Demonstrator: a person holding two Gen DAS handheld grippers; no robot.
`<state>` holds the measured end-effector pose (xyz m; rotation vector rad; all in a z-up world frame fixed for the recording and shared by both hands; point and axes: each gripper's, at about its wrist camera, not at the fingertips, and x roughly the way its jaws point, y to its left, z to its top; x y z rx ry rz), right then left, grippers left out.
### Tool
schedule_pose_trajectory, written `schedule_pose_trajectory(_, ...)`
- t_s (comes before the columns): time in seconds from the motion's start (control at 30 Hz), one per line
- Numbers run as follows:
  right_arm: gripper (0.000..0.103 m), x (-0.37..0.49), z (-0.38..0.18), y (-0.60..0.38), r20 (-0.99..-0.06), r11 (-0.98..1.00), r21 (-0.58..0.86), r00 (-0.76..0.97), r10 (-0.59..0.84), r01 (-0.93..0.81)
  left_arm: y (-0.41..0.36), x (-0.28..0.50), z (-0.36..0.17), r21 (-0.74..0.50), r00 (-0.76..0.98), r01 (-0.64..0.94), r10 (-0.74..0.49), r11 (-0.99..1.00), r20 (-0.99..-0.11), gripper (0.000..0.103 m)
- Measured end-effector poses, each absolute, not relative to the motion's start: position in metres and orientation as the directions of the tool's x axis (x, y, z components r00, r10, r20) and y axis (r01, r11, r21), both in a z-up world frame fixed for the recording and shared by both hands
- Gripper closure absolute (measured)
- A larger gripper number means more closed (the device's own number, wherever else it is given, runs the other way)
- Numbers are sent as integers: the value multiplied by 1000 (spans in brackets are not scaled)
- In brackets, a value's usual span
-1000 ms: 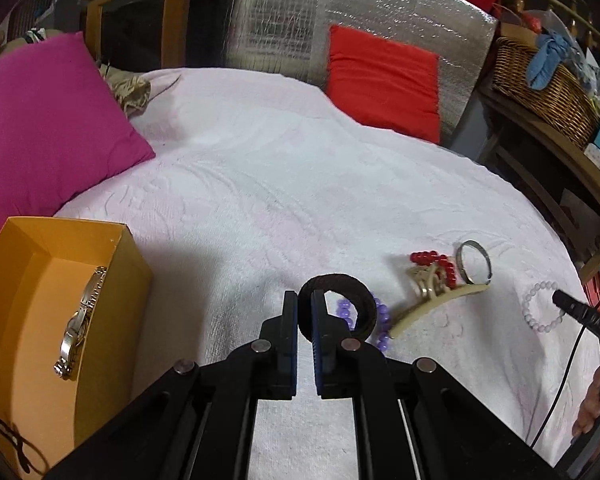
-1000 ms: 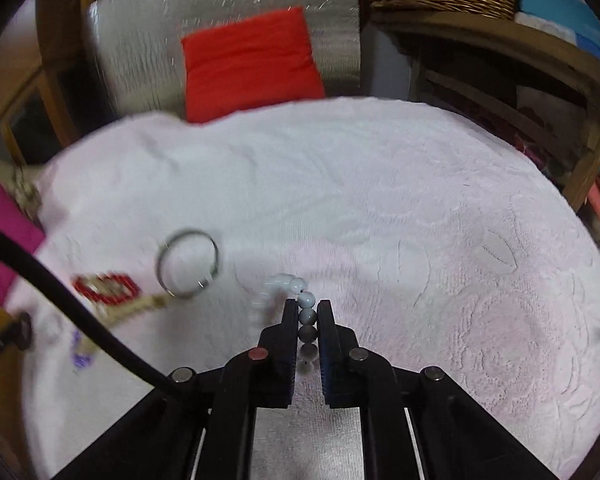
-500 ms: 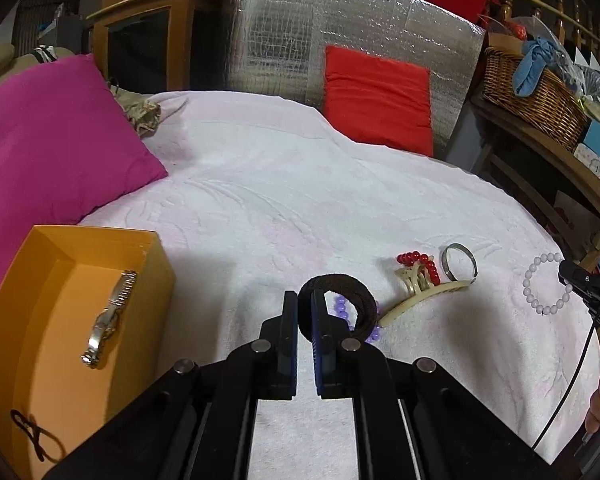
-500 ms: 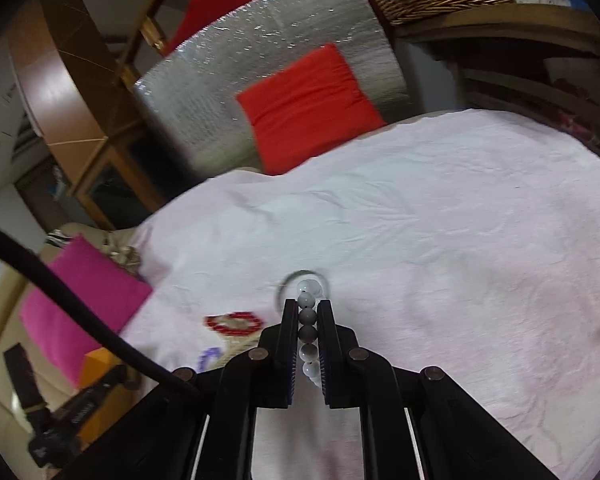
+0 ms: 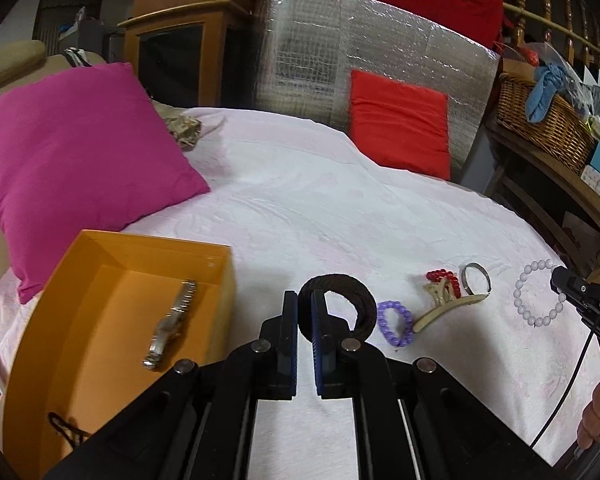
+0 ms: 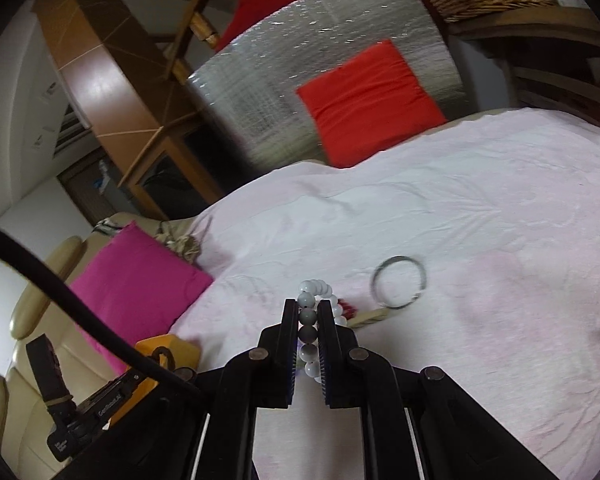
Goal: Organize jewelry
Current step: 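Carry the black hair tie and pearl bracelet over the orange box with both tools, then open the left tool to drop the hair tie while the right tool releases the pearl bracelet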
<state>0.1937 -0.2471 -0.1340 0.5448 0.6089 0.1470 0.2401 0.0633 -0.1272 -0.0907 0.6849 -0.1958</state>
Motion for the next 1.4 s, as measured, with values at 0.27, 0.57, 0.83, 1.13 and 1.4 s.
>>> schedule_pose_trajectory(0.27,93,191,-123,-207,-447,824,561,810,381,-78,104,231,-125,-141,779,85,-154,986,-608,97)
schedule_pose_trajectory(0.57,93,216,-128,-137,-441,798,573,750,493,-188,182,234,-135,-111,772,-90,-1,990,-635,97)
schedule_pose_trajectory(0.83,93,252,-132,-54,-451,755,589,657,604,-290,224,241,-156,-83,695,-206,87,975,-713,97)
schedule_pose_trajectory(1.13,93,263,-152,48,-484,689,593,500,719,-416,250,247,-180,-80,605,-254,94,964,-790,97)
schedule_pose_trajectory(1.4,93,271,-194,101,-577,677,611,353,736,-411,257,245,-187,-83,553,-281,91,956,-828,97)
